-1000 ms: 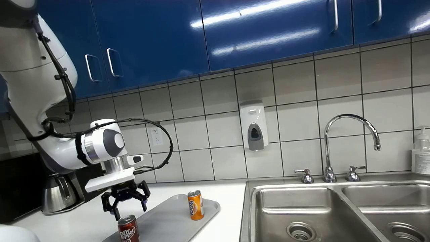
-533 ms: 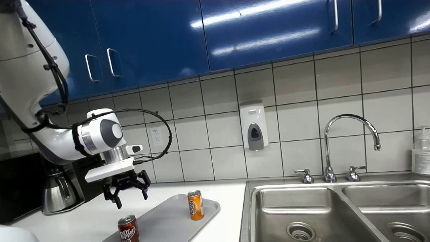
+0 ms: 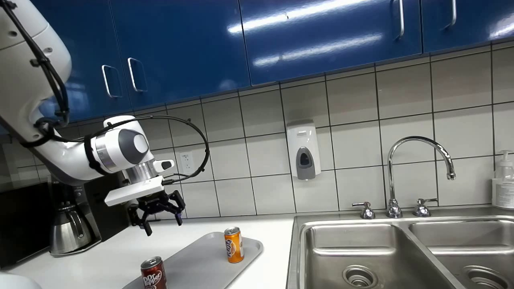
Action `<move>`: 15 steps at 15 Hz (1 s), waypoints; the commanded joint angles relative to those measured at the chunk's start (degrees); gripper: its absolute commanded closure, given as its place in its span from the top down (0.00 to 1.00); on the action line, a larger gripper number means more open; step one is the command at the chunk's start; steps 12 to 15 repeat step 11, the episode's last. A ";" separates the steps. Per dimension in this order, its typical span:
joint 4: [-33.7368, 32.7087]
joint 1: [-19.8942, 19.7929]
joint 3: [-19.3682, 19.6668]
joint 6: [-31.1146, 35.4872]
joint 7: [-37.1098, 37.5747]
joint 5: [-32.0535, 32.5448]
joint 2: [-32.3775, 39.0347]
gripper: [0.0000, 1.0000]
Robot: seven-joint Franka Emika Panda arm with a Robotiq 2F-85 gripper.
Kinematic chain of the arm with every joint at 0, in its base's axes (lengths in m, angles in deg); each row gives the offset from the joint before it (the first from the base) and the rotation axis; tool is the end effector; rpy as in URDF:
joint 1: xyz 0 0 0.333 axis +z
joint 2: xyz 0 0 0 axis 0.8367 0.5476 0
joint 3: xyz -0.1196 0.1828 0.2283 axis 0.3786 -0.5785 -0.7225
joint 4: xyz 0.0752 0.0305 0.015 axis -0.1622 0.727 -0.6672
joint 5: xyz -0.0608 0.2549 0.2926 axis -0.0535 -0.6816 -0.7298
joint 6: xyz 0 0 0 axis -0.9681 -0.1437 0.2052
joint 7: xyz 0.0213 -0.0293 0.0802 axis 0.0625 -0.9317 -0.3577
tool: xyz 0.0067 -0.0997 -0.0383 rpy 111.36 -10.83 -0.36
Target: Put the can on the tray
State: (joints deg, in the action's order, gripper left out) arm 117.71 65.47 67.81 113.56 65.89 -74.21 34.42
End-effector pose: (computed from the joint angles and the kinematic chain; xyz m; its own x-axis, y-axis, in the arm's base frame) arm 0.4458 0.1243 0.3532 0.9099 0.4037 0.0958 0.3870 -0.9089 0.1554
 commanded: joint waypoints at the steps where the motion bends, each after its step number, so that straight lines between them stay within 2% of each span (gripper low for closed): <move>1: 3.25 -1.18 -0.28 -1.93 0.37 0.80 -7.16 1.00; 6: 5.94 -1.81 -0.24 -3.91 0.57 0.50 -14.30 1.00; 7: 3.39 -1.39 -0.32 -2.26 -0.23 -0.30 -9.37 1.00; 10: 4.66 -1.55 -0.29 -2.98 -0.25 -0.32 -12.29 1.00; 15: 4.87 -1.55 -0.29 -3.02 -0.25 -0.32 -12.57 1.00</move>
